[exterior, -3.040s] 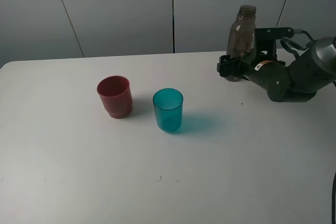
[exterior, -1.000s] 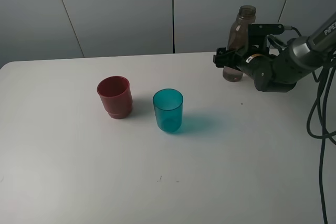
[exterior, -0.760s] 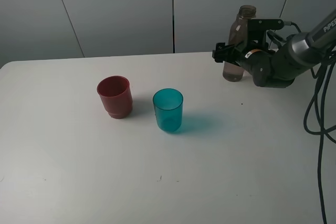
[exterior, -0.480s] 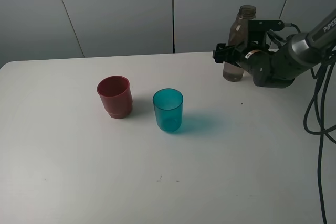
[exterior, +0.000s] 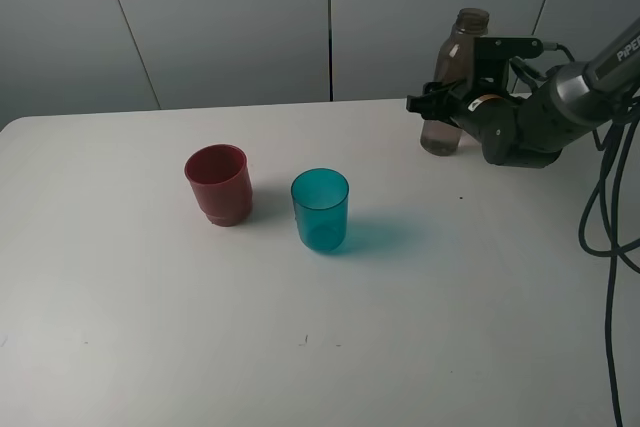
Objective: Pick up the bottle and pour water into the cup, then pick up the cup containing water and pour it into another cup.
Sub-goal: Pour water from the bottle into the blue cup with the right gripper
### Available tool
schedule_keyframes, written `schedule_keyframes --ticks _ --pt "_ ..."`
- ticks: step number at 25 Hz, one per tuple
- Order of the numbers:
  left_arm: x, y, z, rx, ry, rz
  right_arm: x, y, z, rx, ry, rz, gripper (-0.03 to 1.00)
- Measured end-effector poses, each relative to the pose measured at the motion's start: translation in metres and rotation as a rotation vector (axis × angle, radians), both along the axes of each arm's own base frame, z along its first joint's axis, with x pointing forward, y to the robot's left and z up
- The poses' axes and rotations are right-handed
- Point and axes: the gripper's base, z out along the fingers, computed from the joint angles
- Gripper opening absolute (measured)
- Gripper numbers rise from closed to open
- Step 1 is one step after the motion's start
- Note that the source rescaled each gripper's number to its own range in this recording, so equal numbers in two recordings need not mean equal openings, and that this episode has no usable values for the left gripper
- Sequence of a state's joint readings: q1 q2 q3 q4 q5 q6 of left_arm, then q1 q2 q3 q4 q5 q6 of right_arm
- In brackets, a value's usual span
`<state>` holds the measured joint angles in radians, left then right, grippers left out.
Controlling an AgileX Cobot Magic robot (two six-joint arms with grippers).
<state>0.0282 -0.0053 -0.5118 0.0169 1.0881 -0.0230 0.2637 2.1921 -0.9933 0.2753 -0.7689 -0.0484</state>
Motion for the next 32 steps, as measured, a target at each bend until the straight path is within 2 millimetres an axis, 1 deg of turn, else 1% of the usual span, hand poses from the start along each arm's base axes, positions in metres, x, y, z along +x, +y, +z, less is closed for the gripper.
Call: schedule_keyframes --ticks 12,15,18,21,24,27,29,32 --pt "0.000 0.000 0.000 0.000 0.000 0.000 0.000 0.000 0.000 -0.007 0.002 0.007 0.00" --pt "0.000 0.000 0.000 0.000 0.000 0.000 0.000 0.001 -0.001 -0.025 0.005 0.036 0.00" --pt "0.000 0.000 0.000 0.000 0.000 0.000 -0.001 0.005 0.005 -0.047 0.022 0.090 0.00" --pt "0.000 0.000 0.000 0.000 0.000 0.000 -0.006 0.008 0.016 -0.078 0.027 0.146 0.00" --pt "0.000 0.000 0.000 0.000 0.000 0.000 -0.011 0.011 0.031 -0.119 -0.005 0.180 0.00" --pt "0.000 0.000 0.000 0.000 0.000 0.000 -0.017 0.018 0.040 -0.187 -0.033 0.233 0.00" --pt "0.000 0.000 0.000 0.000 0.000 0.000 -0.023 0.027 0.040 -0.256 -0.054 0.282 0.00" --pt "0.000 0.000 0.000 0.000 0.000 0.000 -0.034 0.045 0.037 -0.359 -0.071 0.373 0.00"
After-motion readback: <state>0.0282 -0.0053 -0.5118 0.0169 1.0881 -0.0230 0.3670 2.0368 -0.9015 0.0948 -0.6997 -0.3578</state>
